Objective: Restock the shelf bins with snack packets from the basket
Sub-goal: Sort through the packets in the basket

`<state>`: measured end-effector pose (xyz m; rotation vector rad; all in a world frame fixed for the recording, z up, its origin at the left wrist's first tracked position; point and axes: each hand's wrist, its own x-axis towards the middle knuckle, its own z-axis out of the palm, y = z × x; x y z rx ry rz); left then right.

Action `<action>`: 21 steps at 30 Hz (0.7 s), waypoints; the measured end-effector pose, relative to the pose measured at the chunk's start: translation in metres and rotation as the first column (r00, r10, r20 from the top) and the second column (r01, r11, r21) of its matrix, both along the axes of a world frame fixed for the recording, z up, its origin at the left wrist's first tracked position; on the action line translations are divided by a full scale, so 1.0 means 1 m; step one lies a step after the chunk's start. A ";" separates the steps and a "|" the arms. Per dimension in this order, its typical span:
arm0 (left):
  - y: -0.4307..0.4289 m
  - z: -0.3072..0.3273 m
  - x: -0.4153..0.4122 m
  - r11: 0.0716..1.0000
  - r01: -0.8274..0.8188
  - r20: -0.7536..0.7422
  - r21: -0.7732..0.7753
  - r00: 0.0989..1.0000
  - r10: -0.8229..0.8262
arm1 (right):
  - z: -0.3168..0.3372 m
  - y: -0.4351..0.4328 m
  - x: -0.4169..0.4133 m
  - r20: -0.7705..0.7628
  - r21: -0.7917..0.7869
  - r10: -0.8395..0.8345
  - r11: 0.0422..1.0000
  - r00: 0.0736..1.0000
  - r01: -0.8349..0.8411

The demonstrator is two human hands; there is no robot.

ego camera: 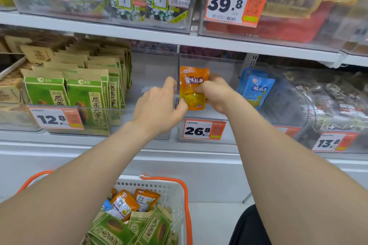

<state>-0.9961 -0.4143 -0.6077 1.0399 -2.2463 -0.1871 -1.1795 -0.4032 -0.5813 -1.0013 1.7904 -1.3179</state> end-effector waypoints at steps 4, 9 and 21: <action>-0.003 -0.002 -0.001 0.997 -0.036 0.079 0.065 0.996 0.031 | -0.009 -0.021 -0.018 -0.122 0.052 -0.072 0.996 0.990 0.079; -0.001 -0.016 -0.007 0.988 -0.120 0.135 -0.094 0.982 0.132 | -0.021 -0.078 -0.031 -0.371 0.196 -0.075 0.968 0.925 0.156; -0.002 -0.022 -0.007 0.954 -0.153 0.110 -0.260 0.976 0.186 | -0.028 -0.124 -0.028 -0.734 0.231 -0.081 0.904 0.674 0.360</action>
